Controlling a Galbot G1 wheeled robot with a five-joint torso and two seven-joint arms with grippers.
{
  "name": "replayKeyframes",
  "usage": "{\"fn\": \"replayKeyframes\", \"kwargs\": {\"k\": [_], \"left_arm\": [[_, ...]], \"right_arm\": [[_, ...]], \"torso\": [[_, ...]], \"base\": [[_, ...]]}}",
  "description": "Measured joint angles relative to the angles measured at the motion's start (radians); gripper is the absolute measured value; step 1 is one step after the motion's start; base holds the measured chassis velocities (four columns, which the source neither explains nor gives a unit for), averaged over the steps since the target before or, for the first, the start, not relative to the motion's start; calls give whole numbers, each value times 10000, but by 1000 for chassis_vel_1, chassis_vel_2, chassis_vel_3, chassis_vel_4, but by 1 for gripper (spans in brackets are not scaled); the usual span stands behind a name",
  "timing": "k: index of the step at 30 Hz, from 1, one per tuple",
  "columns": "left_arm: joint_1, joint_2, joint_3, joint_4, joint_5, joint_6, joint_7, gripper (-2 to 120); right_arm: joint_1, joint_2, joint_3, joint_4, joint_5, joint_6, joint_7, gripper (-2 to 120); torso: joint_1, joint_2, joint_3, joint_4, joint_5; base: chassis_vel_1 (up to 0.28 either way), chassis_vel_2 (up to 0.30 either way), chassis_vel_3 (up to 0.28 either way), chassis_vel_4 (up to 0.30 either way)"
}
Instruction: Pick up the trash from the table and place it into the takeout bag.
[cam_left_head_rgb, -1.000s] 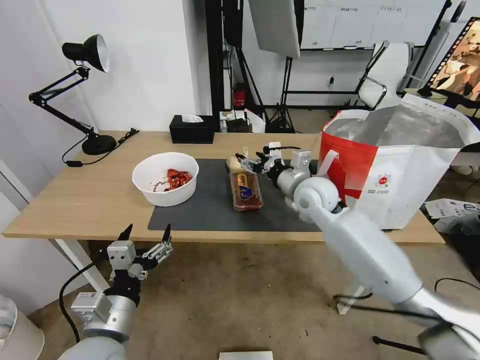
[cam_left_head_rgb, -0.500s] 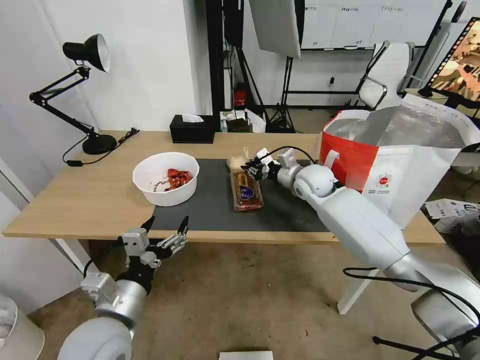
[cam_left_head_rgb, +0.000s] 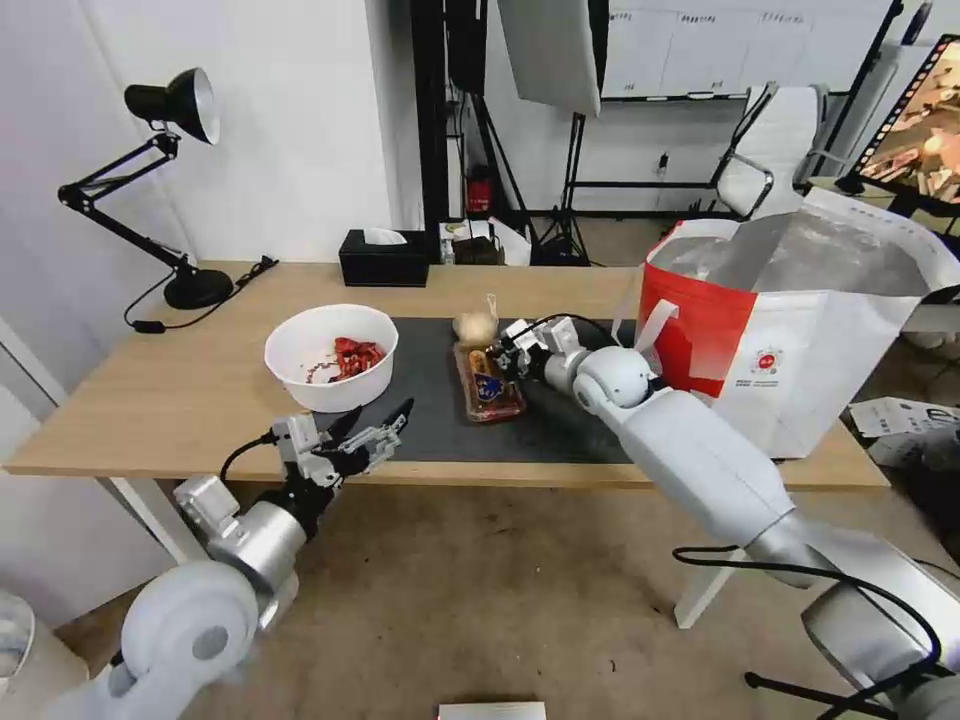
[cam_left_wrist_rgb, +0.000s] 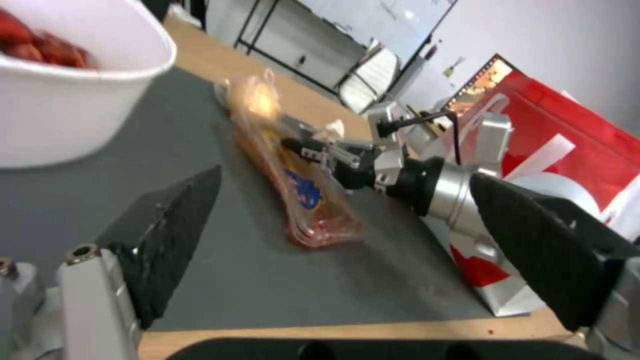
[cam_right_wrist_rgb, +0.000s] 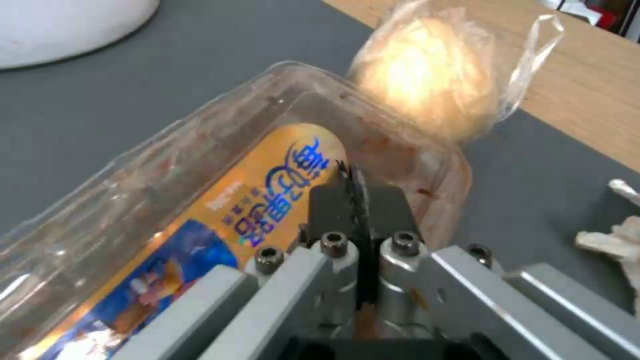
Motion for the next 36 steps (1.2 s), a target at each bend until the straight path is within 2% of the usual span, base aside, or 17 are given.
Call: {"fn": "replayKeyframes", "kwargs": {"k": [5,11,13,18,22,36], "left_arm": [[-802,-54,595,506,-506,-1,-15,100],[-2068,-506,1742,1429,-934,-25,-87,100],[-2177,-556,1844,1509,-967,-31,-113,100],[-3131,-1019,2547,2159,-1392,-29,-540,100],[-4028,-1420,3123,3040,-1666,217,-1073,100],[-5330,-2509,3851,4589,-2135,622,-1978,100]], "right_arm": [[-101,-126,5,262,35,-91,120,0],[-189,-425,8,665,195,-228,249,0],[-192,-446,8,697,221,-248,267,0],[-201,-542,6,869,352,-389,310,0],[-198,-556,2,868,379,-500,355,0],[-212,-692,28,931,451,-625,417,0]], "torso": [[0,0,0,1,-1],[0,0,0,-1,0],[0,0,0,-1,1],[0,-1,0,-1,1],[0,-1,1,0,1],[-1,0,0,0,0]], "base": [[0,0,0,0],[0,0,0,0],[0,0,0,0],[0,0,0,0],[0,0,0,0],[0,0,0,0]]}}
